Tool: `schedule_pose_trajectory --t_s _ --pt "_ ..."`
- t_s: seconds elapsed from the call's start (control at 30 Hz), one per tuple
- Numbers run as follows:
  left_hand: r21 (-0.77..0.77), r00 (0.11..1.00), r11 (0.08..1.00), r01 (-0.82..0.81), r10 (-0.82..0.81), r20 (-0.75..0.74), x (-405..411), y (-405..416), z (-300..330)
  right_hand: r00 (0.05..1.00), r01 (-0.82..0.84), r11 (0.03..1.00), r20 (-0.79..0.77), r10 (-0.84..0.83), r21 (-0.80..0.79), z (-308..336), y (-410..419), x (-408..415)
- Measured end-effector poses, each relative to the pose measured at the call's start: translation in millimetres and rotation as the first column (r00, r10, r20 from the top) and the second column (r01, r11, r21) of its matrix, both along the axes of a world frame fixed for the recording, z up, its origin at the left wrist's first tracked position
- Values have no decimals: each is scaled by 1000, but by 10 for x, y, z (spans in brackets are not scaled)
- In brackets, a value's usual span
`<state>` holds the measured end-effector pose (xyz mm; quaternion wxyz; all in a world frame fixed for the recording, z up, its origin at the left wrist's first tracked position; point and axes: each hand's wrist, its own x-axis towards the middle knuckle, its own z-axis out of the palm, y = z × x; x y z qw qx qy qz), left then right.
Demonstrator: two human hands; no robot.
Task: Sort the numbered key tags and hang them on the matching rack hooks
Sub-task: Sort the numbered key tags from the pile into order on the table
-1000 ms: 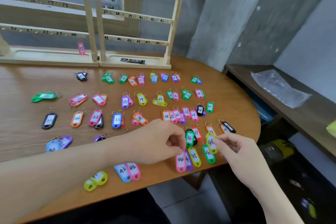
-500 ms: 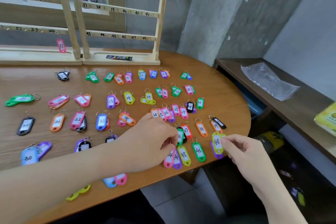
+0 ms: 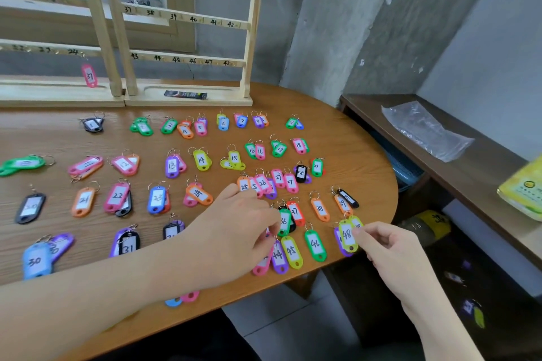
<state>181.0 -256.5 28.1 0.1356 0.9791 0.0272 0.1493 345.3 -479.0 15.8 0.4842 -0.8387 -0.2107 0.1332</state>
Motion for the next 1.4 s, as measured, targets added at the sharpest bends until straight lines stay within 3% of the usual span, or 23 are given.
schedule_pose_trajectory --t_s 0.67,1.4 --pt "-11 994 997 -76 76 78 -95 212 -23 960 222 957 214 -181 -185 -105 62 238" --pt "-84 963 975 -207 218 156 -511 613 104 955 191 957 267 -129 -220 160 51 171"
